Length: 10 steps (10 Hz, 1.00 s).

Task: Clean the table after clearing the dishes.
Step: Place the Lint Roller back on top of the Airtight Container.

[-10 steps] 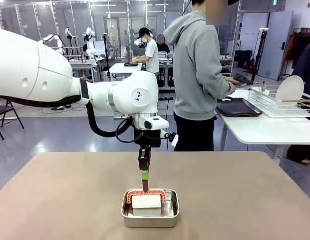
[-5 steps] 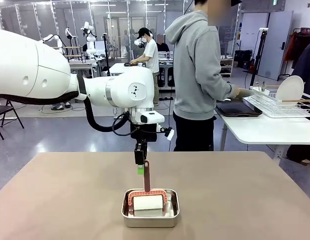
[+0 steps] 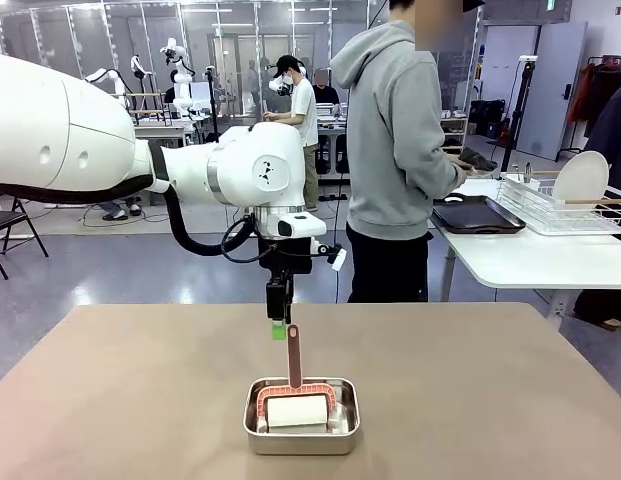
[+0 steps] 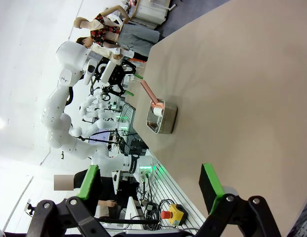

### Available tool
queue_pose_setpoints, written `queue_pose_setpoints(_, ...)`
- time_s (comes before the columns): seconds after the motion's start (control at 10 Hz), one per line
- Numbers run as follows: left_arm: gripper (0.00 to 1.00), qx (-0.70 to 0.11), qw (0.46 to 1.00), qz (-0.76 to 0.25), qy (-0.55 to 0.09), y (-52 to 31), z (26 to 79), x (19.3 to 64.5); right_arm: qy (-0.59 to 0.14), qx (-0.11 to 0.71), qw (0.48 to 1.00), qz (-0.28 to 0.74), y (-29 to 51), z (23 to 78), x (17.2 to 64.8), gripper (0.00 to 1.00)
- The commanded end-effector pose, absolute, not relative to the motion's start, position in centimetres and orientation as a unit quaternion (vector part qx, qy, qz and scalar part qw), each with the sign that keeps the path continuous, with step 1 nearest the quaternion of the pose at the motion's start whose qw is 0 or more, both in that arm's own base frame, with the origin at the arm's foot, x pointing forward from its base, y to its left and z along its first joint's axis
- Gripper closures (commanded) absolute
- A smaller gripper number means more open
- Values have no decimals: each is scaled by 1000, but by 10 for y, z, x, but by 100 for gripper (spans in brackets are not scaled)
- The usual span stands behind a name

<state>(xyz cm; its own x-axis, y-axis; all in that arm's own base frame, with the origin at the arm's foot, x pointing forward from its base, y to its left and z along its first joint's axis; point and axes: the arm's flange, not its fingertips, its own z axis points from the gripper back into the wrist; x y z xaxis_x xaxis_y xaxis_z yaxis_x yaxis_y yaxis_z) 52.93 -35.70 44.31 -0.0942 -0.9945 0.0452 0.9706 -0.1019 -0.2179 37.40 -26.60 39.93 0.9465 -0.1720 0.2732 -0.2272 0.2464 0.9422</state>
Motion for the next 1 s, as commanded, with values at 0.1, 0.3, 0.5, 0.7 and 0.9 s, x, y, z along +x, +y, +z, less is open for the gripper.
queue_pose_setpoints(0.1,2,-93,668,-735,70,-348,450,527,-167,615,770,26,-264,401,372,0)
queue_pose_setpoints(0.3,0,-95,678,-726,64,-344,454,526,-167,615,770,26,-264,401,372,0)
queue_pose_setpoints(0.5,0,-89,672,-733,64,-352,447,532,-167,615,770,26,-264,401,372,0)
queue_pose_setpoints(0.7,0,-89,672,-733,64,-352,447,532,-167,615,770,26,-264,401,372,0)
queue_pose_setpoints(0.9,0,-89,672,-733,64,-352,447,532,-167,615,770,26,-264,401,372,0)
